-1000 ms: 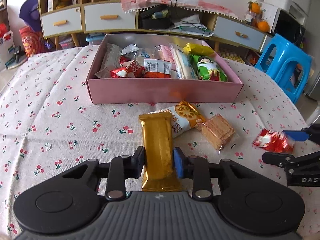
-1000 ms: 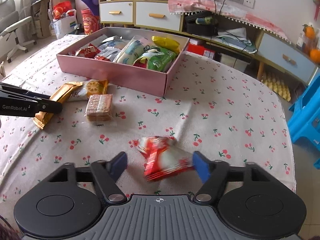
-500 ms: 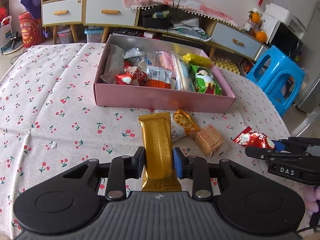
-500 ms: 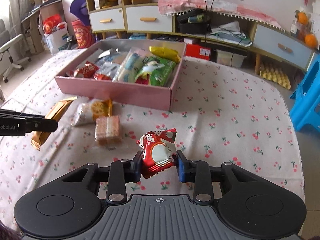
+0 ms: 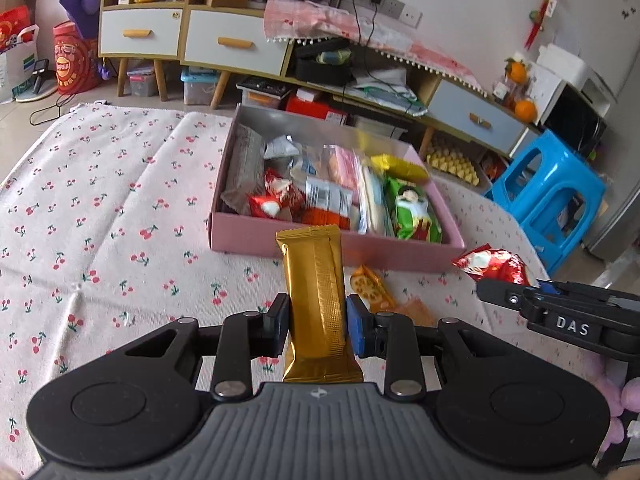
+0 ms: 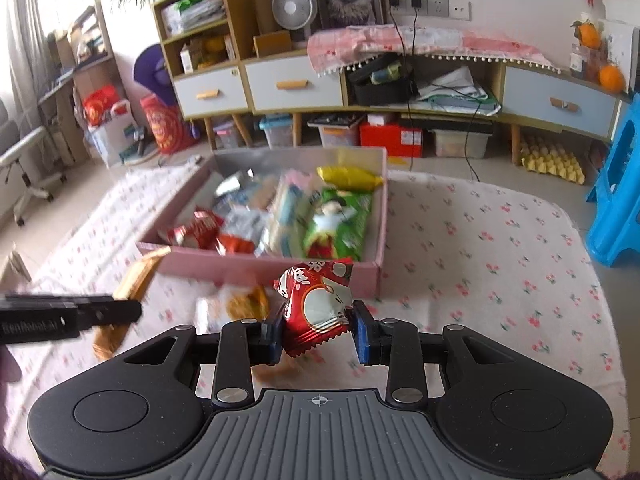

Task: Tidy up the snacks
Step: 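Carry both held snacks into the pink box and open both tools, then withdraw both tools and move toward the biscuit packet and wafer, then grasp the white biscuit packet with the left tool while the right tool grasps the wafer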

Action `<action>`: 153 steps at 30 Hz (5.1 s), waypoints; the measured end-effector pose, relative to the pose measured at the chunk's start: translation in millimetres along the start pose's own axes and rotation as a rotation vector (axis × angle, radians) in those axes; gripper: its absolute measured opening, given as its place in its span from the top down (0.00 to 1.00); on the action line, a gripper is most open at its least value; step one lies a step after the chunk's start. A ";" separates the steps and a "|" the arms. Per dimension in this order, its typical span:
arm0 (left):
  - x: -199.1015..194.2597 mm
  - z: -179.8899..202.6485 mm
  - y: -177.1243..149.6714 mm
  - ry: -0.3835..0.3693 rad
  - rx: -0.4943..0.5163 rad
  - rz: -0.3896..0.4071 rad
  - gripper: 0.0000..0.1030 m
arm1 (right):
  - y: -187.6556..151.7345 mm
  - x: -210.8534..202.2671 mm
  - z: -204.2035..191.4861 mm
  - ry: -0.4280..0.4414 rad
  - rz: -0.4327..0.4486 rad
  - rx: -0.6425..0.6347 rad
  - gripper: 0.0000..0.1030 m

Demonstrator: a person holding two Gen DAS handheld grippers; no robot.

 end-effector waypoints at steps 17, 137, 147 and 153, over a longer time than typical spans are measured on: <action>27.5 -22.4 38.5 -0.041 0.000 0.020 0.73 | 40.4 44.9 -26.5 0.091 -0.031 0.074 0.69; 53.4 -15.0 -28.2 -0.034 0.499 -0.062 0.01 | -44.8 57.2 -22.2 0.043 -0.078 -0.183 0.61; 68.0 12.8 -20.8 -0.055 0.530 -0.060 0.10 | -40.5 50.5 5.6 0.015 -0.098 -0.116 0.65; 70.4 25.2 -20.2 -0.068 0.546 -0.044 0.23 | -42.1 46.3 17.9 0.001 -0.103 -0.099 0.65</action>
Point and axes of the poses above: each gripper's, at about its wrist camera, not at the fingertips, and x roughly the way its jaws point, z to its right, y to its top, the point moved 2 cm from there along x, roughly the way its jaws point, and after that the axes turned 1 degree about x, right-handed, at the moved point
